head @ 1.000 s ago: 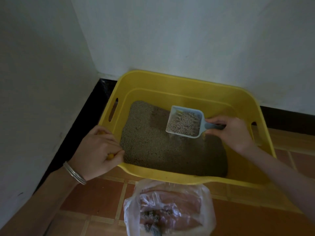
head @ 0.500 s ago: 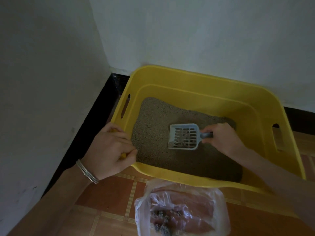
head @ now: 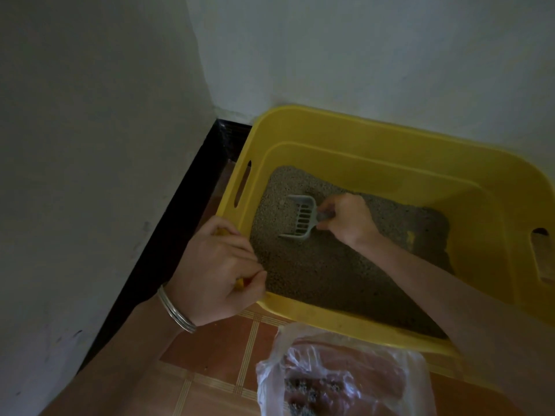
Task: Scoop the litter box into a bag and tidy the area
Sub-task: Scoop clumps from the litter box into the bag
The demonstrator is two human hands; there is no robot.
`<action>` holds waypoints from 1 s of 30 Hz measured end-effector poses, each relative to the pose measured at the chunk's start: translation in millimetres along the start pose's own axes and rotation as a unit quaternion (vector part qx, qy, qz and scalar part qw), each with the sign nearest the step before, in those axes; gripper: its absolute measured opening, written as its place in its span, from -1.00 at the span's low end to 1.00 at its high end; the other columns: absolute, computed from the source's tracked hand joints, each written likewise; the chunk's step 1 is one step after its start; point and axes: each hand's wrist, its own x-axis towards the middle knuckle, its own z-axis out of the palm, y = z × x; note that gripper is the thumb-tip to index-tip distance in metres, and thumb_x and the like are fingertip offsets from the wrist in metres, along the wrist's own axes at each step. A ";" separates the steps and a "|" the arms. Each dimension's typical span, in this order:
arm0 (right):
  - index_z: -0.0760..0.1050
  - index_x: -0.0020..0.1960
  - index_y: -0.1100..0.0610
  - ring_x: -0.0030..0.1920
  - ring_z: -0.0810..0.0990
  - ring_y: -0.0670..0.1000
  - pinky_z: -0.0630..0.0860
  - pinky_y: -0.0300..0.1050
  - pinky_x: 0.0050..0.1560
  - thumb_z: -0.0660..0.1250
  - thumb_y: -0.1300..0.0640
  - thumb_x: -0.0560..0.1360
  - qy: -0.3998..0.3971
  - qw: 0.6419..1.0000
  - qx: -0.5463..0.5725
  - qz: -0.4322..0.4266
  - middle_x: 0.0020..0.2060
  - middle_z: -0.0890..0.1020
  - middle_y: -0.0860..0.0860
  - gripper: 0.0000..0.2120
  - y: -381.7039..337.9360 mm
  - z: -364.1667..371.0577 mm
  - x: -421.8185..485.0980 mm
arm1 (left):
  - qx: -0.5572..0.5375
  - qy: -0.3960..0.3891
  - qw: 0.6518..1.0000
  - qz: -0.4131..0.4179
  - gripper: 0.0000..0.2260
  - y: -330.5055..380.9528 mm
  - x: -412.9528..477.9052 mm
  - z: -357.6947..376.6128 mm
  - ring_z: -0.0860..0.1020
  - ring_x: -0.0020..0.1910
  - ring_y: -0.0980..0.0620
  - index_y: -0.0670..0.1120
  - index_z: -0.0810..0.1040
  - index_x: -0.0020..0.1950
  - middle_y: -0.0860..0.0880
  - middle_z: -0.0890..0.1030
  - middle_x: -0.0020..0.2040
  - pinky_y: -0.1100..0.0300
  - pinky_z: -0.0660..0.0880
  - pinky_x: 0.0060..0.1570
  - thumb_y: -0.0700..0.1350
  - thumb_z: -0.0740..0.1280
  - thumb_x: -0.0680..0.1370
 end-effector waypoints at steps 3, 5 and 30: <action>0.59 0.08 0.19 0.09 0.58 0.01 0.40 -0.18 0.17 0.46 0.24 0.36 0.009 0.998 0.060 -0.009 0.04 0.64 0.07 -0.71 12.7 1.3 -6.8 | -0.006 -0.007 1.000 0.004 -0.68 -0.3 -1.7 -0.6 0.54 -0.32 0.26 0.02 0.51 -0.49 0.18 0.55 -0.48 0.15 0.32 0.04 -0.05 0.23 0.47; 0.59 0.08 0.21 0.09 0.57 -0.03 0.36 -0.28 0.16 0.47 0.27 0.33 0.025 0.995 0.093 -0.013 0.06 0.64 0.08 -0.68 18.9 -6.6 -13.9 | -0.007 -0.012 1.000 0.003 -0.68 -0.5 -2.1 -1.4 0.54 -0.31 0.26 0.02 0.53 -0.49 0.17 0.56 -0.47 0.14 0.32 0.05 -0.05 0.23 0.47; 0.58 -0.01 0.10 -0.05 0.55 -0.15 0.38 -0.47 -0.12 0.52 0.23 0.29 0.092 0.989 0.110 0.025 -0.12 0.62 -0.07 -0.70 86.8 -95.4 -140.4 | 0.029 -0.026 0.999 -0.012 -0.66 6.9 -5.4 -7.0 0.47 -0.17 0.27 0.08 0.56 -0.42 0.21 0.61 -0.33 0.19 0.23 0.04 0.03 0.13 0.49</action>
